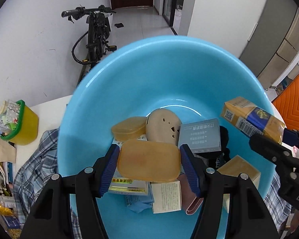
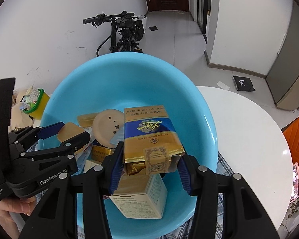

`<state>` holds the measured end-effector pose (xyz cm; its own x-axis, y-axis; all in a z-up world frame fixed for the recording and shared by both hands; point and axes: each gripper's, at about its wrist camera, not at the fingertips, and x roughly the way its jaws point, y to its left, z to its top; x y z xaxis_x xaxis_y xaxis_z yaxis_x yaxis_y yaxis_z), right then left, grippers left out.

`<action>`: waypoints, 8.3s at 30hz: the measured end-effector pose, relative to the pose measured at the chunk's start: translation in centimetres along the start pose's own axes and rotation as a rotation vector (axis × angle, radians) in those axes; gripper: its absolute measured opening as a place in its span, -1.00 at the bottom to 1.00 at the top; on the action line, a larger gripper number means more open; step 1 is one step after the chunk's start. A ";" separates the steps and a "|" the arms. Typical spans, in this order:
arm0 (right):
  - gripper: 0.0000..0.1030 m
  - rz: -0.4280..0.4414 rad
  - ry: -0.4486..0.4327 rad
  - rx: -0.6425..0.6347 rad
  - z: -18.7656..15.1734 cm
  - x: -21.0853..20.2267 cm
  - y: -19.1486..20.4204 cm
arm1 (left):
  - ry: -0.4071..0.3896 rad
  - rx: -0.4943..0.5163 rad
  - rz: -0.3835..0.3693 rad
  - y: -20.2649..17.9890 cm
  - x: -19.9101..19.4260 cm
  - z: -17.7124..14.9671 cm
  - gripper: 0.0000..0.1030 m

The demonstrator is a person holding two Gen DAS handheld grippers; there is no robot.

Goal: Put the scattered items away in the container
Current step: 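Lower the soap into the basin and open the left gripper while right holds packet, then lower the gold packet into the basin and open the right gripper, then withdraw both tools from the basin back toward the cloth, then move the left tool down toward the blue wet-wipe packs, then close the left gripper on the nearer blue Babycare wipe pack and lift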

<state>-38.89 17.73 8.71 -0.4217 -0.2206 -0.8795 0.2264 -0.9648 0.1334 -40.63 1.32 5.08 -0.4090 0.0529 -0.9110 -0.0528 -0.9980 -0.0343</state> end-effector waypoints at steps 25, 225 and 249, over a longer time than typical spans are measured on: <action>-0.07 0.005 -0.007 -0.012 0.1 0.0 0.9 | -0.136 0.023 -0.020 0.8 -2.4 -0.7 0.68; 1.00 -0.038 -0.288 -0.027 -30.4 -6.3 2.0 | -0.022 0.159 -0.260 -3.5 -1.1 -27.4 1.00; 1.00 0.004 -0.281 -0.013 -31.4 -7.0 1.8 | -0.010 0.161 -0.241 -3.3 0.5 -26.9 0.84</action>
<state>-7.97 22.01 0.73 -0.6471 -0.2572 -0.7177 0.2394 -0.9623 0.1290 -16.10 3.72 -6.30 -0.3757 0.2894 -0.8804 -0.2933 -0.9383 -0.1833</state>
